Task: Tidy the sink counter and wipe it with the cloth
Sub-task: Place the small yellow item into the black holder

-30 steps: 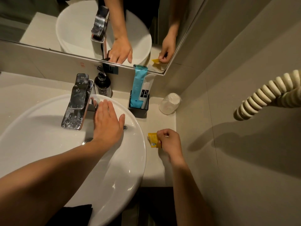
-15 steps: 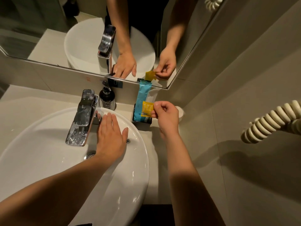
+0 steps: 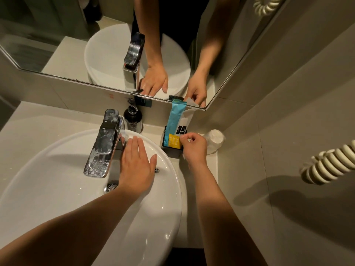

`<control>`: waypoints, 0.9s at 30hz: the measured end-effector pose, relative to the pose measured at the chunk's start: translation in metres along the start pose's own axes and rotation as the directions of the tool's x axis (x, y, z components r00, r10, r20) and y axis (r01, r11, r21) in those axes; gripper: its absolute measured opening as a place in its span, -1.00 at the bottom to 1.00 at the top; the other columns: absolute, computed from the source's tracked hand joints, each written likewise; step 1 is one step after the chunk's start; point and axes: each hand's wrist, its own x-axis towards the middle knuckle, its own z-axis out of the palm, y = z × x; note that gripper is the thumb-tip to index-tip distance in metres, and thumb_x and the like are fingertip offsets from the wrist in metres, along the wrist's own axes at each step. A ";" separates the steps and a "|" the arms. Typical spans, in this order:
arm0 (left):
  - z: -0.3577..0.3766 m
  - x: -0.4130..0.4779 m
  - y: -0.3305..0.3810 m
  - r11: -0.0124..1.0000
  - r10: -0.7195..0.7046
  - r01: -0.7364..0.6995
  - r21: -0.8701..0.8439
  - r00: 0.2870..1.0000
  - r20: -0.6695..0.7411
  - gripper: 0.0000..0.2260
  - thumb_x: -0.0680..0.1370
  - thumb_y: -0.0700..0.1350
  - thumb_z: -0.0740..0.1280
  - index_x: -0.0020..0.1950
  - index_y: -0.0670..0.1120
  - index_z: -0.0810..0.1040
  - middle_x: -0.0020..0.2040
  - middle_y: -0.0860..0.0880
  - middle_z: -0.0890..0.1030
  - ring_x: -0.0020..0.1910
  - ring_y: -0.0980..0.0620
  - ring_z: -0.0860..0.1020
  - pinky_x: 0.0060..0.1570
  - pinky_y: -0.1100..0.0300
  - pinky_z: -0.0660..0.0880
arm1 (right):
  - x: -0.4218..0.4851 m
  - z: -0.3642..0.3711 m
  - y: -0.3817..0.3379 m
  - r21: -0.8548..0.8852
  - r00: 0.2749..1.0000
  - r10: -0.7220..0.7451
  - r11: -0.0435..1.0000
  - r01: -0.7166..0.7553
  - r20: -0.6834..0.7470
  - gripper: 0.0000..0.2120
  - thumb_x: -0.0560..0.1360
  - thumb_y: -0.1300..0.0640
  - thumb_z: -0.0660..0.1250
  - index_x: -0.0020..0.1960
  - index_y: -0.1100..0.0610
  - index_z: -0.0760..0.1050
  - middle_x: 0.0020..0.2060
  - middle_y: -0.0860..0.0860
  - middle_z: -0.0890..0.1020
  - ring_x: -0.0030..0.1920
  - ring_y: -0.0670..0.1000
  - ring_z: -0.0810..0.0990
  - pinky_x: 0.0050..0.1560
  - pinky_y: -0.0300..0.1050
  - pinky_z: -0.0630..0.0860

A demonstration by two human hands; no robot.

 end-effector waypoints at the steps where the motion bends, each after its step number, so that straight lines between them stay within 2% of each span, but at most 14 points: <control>1: 0.000 0.000 0.000 1.000 -0.001 0.001 -0.001 1.000 0.003 -0.33 0.67 0.20 -0.08 0.65 -0.18 -0.11 0.67 -0.18 -0.02 0.65 -0.15 -0.07 0.61 -0.09 0.00 | 0.001 0.000 0.001 -0.007 1.000 -0.003 1.000 0.003 -0.001 -0.88 0.52 0.19 0.42 -0.20 0.12 0.65 -0.09 0.06 0.70 -0.01 0.04 0.68 0.08 0.10 0.67; 4: -0.001 0.001 0.001 1.000 -0.003 0.003 -0.009 1.000 0.013 -0.33 0.67 0.20 -0.08 0.65 -0.18 -0.12 0.67 -0.17 -0.04 0.65 -0.15 -0.08 0.61 -0.09 -0.01 | 0.003 0.000 0.004 -0.019 1.000 -0.001 1.000 0.001 -0.005 -0.89 0.49 0.21 0.43 -0.21 0.11 0.65 -0.11 0.03 0.70 -0.02 0.01 0.67 0.10 0.10 0.66; 8: -0.001 0.000 0.001 1.000 0.000 0.000 -0.019 1.000 0.007 -0.33 0.68 0.19 -0.06 0.65 -0.19 -0.10 0.67 -0.18 -0.03 0.65 -0.15 -0.07 0.61 -0.08 -0.02 | 0.007 0.005 0.010 -0.046 1.000 -0.016 0.999 0.015 -0.025 -0.84 0.45 0.14 0.46 -0.26 -0.08 0.63 -0.02 0.02 0.66 0.02 -0.01 0.65 0.08 0.08 0.67; 10: -0.001 0.000 0.001 1.000 -0.002 0.002 -0.030 1.000 0.004 -0.34 0.68 0.18 -0.04 0.65 -0.19 -0.10 0.67 -0.18 -0.02 0.65 -0.15 -0.07 0.61 -0.07 -0.03 | 0.008 0.007 0.012 -0.045 1.000 -0.010 0.999 0.009 -0.025 -0.81 0.47 0.15 0.47 -0.25 -0.10 0.62 0.00 0.01 0.66 0.04 0.00 0.66 0.06 0.06 0.69; 14: 0.000 0.000 0.001 1.000 -0.001 0.001 -0.025 1.000 0.007 -0.34 0.68 0.18 -0.03 0.65 -0.19 -0.10 0.67 -0.18 -0.03 0.65 -0.15 -0.07 0.61 -0.07 -0.04 | 0.002 0.003 0.007 -0.007 1.000 0.010 1.000 -0.010 -0.025 -0.83 0.52 0.18 0.46 -0.23 0.01 0.62 -0.08 -0.03 0.68 0.04 0.01 0.67 0.04 0.06 0.70; 18: -0.002 0.001 0.000 1.000 0.006 -0.005 -0.013 1.000 0.029 -0.33 0.68 0.19 -0.05 0.64 -0.19 -0.11 0.67 -0.19 -0.03 0.65 -0.16 -0.08 0.61 -0.07 -0.05 | -0.013 -0.005 0.000 0.077 0.999 0.046 0.996 -0.045 -0.015 -0.90 0.54 0.20 0.45 -0.16 0.12 0.64 -0.16 0.02 0.69 -0.03 -0.03 0.66 0.04 0.03 0.70; 22: -0.007 0.000 -0.001 1.000 0.027 -0.025 -0.015 0.995 0.094 -0.31 0.68 0.22 -0.09 0.64 -0.20 -0.20 0.67 -0.18 -0.14 0.65 -0.14 -0.18 0.61 -0.07 -0.15 | -0.042 -0.016 -0.014 0.125 0.999 0.032 0.992 -0.033 0.006 -0.96 0.52 0.21 0.46 -0.11 0.15 0.66 -0.29 -0.03 0.62 -0.19 -0.08 0.57 -0.06 -0.13 0.62; 25: -0.013 0.003 -0.009 0.991 0.062 -0.039 -0.128 0.982 0.178 -0.30 0.69 0.21 -0.04 0.64 -0.19 -0.19 0.66 -0.20 -0.19 0.64 -0.13 -0.23 0.60 -0.07 -0.20 | -0.071 -0.021 -0.022 0.146 0.999 -0.005 0.989 -0.002 0.045 -0.97 0.51 0.25 0.46 -0.09 0.22 0.66 -0.23 0.13 0.67 -0.20 -0.07 0.58 -0.12 -0.24 0.57; 27: -0.022 -0.001 -0.017 0.967 0.133 -0.087 -0.239 0.974 0.183 -0.31 0.69 0.19 0.01 0.65 -0.18 -0.15 0.67 -0.20 -0.18 0.64 -0.13 -0.23 0.60 -0.06 -0.20 | -0.091 -0.022 -0.023 0.148 0.997 -0.025 0.989 0.014 0.073 -0.97 0.49 0.25 0.47 -0.11 0.22 0.67 -0.24 0.07 0.67 -0.20 -0.08 0.58 -0.07 -0.23 0.57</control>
